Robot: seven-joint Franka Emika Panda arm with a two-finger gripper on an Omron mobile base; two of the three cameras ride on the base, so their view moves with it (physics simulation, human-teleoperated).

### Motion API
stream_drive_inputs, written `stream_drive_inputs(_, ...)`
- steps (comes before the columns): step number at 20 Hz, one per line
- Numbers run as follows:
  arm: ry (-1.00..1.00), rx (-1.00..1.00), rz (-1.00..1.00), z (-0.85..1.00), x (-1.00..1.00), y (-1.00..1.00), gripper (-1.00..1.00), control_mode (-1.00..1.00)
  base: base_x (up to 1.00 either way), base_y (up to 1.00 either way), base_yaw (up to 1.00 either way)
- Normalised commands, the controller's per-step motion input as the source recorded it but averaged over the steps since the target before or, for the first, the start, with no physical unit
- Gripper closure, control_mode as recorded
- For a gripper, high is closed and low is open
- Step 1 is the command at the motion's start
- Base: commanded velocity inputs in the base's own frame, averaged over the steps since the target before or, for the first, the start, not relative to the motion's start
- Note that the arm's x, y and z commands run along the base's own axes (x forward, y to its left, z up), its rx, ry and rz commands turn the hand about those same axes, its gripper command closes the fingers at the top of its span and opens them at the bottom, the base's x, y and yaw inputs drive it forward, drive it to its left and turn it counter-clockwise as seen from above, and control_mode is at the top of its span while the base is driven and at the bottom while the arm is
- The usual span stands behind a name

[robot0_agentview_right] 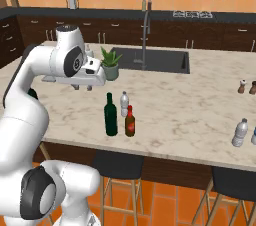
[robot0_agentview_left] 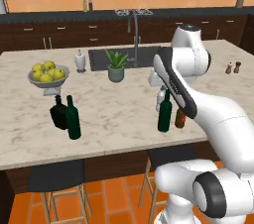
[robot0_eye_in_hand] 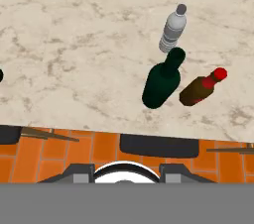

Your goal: Move the plastic bottles in the middle to the plastics group, and the glass bottles in the middle to the glass group.

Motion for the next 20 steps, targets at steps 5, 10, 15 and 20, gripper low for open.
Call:
stream_drive_inputs(5,-0.01,0.00,-0.07,-0.10,-0.30,-0.04,-1.00,-1.00,0.00,0.00,0.00)
stream_drive_inputs(10,-0.09,0.00,-0.24,-0.04,-0.75,-0.57,-1.00,-1.00,0.00,0.00,0.00)
stream_drive_inputs(15,-0.22,0.00,-0.06,-0.02,0.20,-0.07,-1.00,-1.00,0.00,0.00,0.00)
stream_drive_inputs(20,-0.06,0.00,0.04,-0.18,0.45,0.00,-1.00,-1.00,0.00,0.00,0.00)
